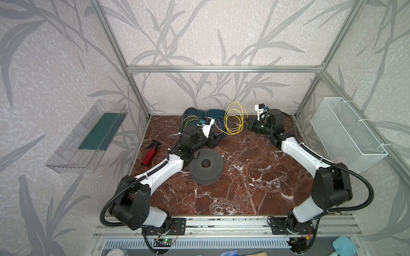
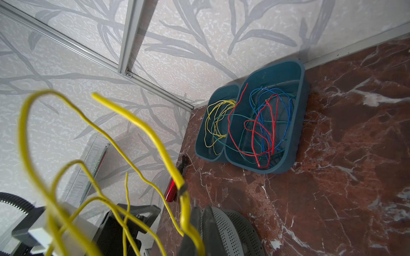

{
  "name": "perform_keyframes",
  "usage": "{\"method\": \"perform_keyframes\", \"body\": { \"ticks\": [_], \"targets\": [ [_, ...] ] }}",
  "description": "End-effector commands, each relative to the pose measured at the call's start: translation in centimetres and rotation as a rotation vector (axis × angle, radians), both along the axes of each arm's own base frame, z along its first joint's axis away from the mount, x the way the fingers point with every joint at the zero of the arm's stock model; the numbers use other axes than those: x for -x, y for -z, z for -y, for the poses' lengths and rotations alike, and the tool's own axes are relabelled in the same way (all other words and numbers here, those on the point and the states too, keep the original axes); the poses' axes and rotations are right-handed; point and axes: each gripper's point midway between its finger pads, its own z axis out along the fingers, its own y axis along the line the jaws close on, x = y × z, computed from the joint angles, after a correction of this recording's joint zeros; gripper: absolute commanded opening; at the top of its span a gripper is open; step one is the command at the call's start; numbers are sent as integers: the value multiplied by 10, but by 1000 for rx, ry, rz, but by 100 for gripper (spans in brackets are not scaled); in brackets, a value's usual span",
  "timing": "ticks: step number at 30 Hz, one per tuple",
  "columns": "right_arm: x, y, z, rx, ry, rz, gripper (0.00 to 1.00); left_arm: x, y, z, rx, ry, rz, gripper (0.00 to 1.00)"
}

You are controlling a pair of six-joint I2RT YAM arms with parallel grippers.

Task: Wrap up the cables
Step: 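Grasp the yellow wire held by the left gripper with the right gripper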

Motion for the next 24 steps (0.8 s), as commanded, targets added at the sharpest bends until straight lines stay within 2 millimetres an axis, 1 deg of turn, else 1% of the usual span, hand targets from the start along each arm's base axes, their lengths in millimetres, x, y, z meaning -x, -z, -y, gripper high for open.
{"method": "perform_keyframes", "body": {
  "ticks": [1, 3, 5, 7, 9, 11, 13, 17, 20, 22, 24],
  "targets": [
    [5, -8, 4, 10, 5, 22, 0, 3, -36, -5, 62, -29, 56, 74],
    [5, -14, 5, 7, 8, 34, 0, 9, -43, -11, 74, -50, 73, 76],
    [5, -19, 5, 1, 7, 42, 0, 16, -44, -22, 100, -92, 77, 76],
    [6, -21, 4, 0, 5, 44, 0, 22, -42, -34, 139, -142, 54, 76],
    [7, -21, 5, -2, 6, 44, 0, 28, -42, -39, 163, -153, 51, 76],
    [8, -19, 6, -1, 13, 40, 0, 30, -42, -44, 212, -175, 25, 76],
    [9, -18, 7, -1, 16, 40, 0, 31, -42, -42, 278, -165, -14, 75],
    [10, -16, 8, -9, 25, 35, 0, 27, -37, -30, 453, -115, -112, 73],
    [10, -16, 8, -14, 27, 32, 0, 20, -37, -23, 618, -79, -145, 72],
    [11, -16, 7, -14, 27, 30, 0, 13, -37, -21, 701, -67, -159, 72],
    [12, -15, 7, -14, 26, 27, 0, 7, -36, -16, 747, -41, -179, 72]
  ]
}}
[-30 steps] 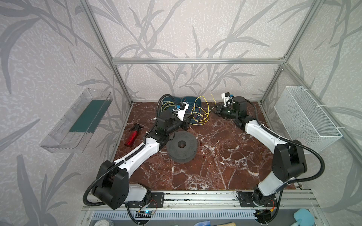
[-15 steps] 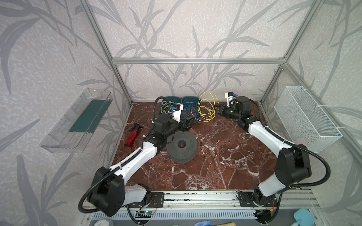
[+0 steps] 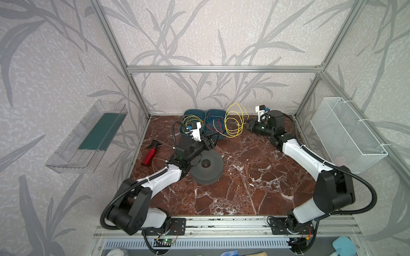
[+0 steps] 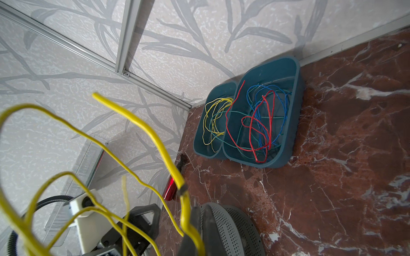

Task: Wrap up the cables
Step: 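Grasp the yellow wire held by the left gripper with the right gripper, then pull the left gripper toward its far corner while the right gripper pulls away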

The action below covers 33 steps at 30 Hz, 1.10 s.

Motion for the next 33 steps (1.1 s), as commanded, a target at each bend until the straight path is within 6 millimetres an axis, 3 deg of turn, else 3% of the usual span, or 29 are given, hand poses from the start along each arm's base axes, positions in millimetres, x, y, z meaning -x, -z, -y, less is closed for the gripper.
{"method": "perform_keyframes", "body": {
  "ticks": [1, 6, 9, 14, 21, 26, 30, 33],
  "targets": [
    [5, -19, 2, -20, 4, 45, 0, -1, -43, 4, 243, 53, 67, 73],
    [7, -16, 2, -14, 5, 42, 0, -6, -46, 8, 298, 65, 75, 70],
    [7, -15, 3, -15, 10, 39, 0, -5, -45, 16, 296, 100, 70, 53],
    [3, -17, 2, -34, 15, 40, 0, -6, -43, 25, 316, 142, 72, 34],
    [2, -22, 1, -44, 17, 46, 0, -7, -40, 34, 313, 171, 79, 30],
    [3, -21, 2, -39, 22, 45, 0, -7, -49, 34, 311, 174, 102, 2],
    [4, -20, 12, -22, 46, 45, 0, -12, -63, 23, 283, 137, 116, 0],
    [2, -16, 32, -23, 85, 37, 0, -27, -72, -9, 242, 33, 92, 0]
  ]
}}
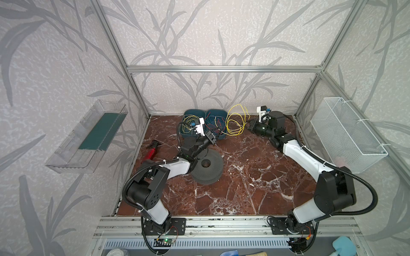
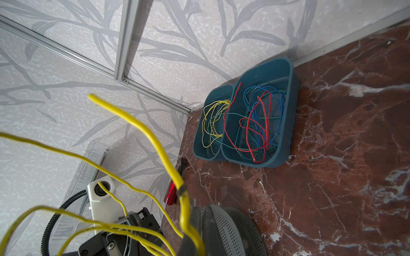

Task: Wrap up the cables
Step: 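Pull the left gripper toward its far corner while the right gripper pulls away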

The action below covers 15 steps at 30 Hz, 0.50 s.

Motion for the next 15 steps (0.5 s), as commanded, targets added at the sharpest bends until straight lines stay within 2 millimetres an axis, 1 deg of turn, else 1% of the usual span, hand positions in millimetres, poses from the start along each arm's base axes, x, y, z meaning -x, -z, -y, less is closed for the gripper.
{"method": "perform_keyframes", "body": {
  "ticks": [1, 3, 6, 8, 13, 15],
  "targets": [
    [1, -14, 27, -1, 56, 45, 0, -13, -40, -41, -26, -121, 40, 0],
    [-1, -12, 45, -6, 97, 38, 0, -22, -48, -72, -63, -221, 22, 0],
    [-2, -9, 71, -6, 153, 34, 0, -30, -63, -113, -114, -345, 3, 0],
    [-3, -6, 88, -4, 190, 28, 0, -35, -73, -136, -139, -410, -9, 0],
    [-2, 6, 139, -3, 308, -7, 0, -44, -98, -197, -156, -546, -22, 0],
    [-1, 13, 159, -1, 356, -31, 0, -46, -109, -222, -170, -600, -23, 0]
  ]
}}
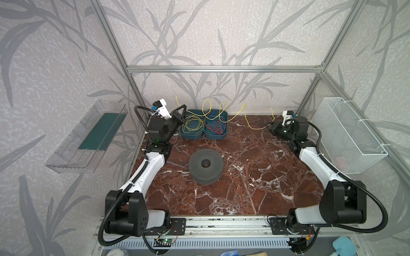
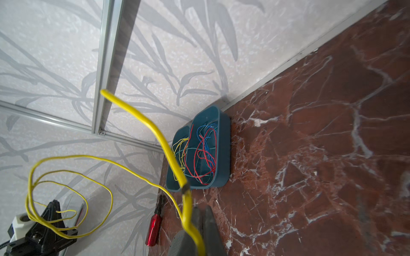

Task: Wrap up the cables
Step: 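Pull the left gripper toward its far corner while the right gripper pulls away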

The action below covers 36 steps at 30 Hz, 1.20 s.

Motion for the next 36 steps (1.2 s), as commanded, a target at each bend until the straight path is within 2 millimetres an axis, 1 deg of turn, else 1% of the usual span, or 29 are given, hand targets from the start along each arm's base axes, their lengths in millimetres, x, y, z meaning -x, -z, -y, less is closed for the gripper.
{"method": "perform_keyframes", "body": {
  "ticks": [1, 3, 4, 8, 12, 15, 17, 19, 25, 27, 30, 32, 34, 36],
  "targets": [
    [6, 0, 29, 8, 76, -9, 0, -1, -14, -44, -36, -119, -36, 0],
    [9, 12, 46, 34, 127, -48, 0, 2, -29, -69, -43, -176, -20, 0],
    [11, 18, 51, 40, 142, -65, 0, 4, -35, -78, -42, -195, -14, 0],
    [21, 53, 70, 92, 214, -158, 0, 17, -66, -119, -40, -281, 18, 0],
    [34, 92, 87, 135, 279, -264, 0, 34, -93, -153, -35, -360, 50, 0],
    [44, 116, 99, 149, 317, -342, 0, 46, -108, -174, -9, -413, 78, 0],
    [52, 129, 108, 172, 357, -388, 0, 51, -114, -183, 6, -433, 91, 0],
    [57, 139, 116, 187, 394, -412, 0, 53, -119, -186, 16, -436, 106, 0],
    [70, 154, 128, 213, 441, -461, 0, 59, -130, -190, 12, -458, 132, 0],
    [69, 156, 125, 200, 421, -459, 0, 59, -134, -185, 16, -428, 141, 0],
    [54, 150, 98, 139, 304, -412, 0, 49, -130, -162, 19, -325, 134, 0],
    [43, 137, 66, 148, 206, -352, 0, 43, -123, -136, -14, -272, 125, 0],
    [37, 127, 40, 185, 139, -313, 0, 40, -116, -112, -62, -239, 121, 0],
    [31, 121, 24, 197, 102, -291, 0, 36, -109, -88, -97, -199, 111, 0]
  ]
}}
